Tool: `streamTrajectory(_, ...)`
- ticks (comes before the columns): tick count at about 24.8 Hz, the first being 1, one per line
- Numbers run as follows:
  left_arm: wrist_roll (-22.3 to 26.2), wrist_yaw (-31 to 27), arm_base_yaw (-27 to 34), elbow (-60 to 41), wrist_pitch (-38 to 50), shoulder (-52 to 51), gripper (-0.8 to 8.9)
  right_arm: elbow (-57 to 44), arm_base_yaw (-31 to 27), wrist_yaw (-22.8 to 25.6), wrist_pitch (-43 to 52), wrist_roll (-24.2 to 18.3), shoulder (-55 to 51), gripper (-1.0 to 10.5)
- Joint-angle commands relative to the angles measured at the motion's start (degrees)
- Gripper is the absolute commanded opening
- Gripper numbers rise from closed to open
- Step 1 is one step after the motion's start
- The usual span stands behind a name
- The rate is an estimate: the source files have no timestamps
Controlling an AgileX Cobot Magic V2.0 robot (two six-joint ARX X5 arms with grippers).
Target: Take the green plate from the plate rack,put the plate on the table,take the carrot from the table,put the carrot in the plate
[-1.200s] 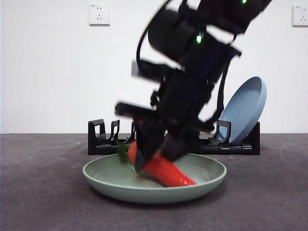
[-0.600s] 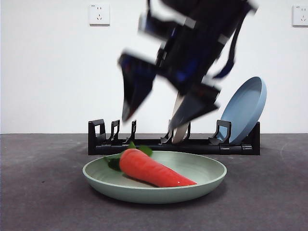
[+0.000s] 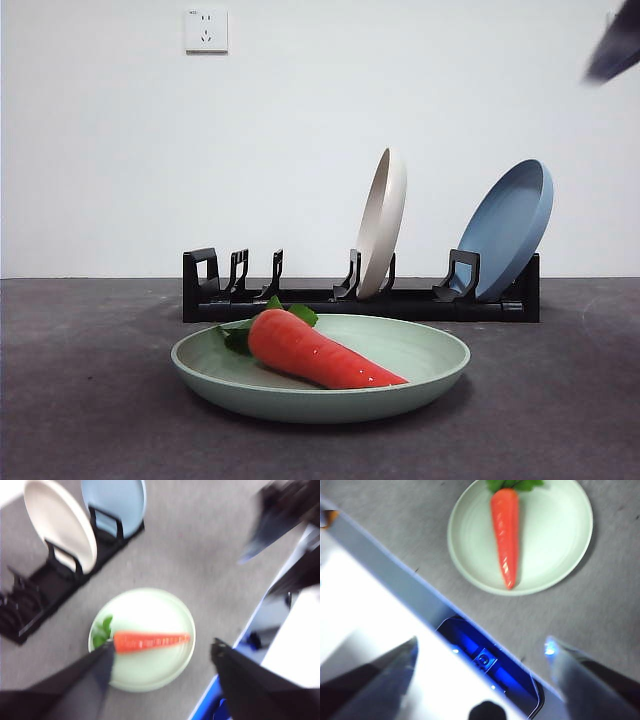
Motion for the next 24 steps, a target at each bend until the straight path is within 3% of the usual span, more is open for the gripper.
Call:
streamTrajectory(1,-0.48,0.13,-0.11,-0.28,-1.51,-0.09,-0.29,-0.22,0.2,-0.11,-2.19,0.24,-2.69,-0.1)
streamTrajectory(24,-1.27,-0.09,-0.11,-0.28,-2.73,-0.09,-0.04,-0.22,0.13,0.24,-2.78,0.35,-8.87,0.0)
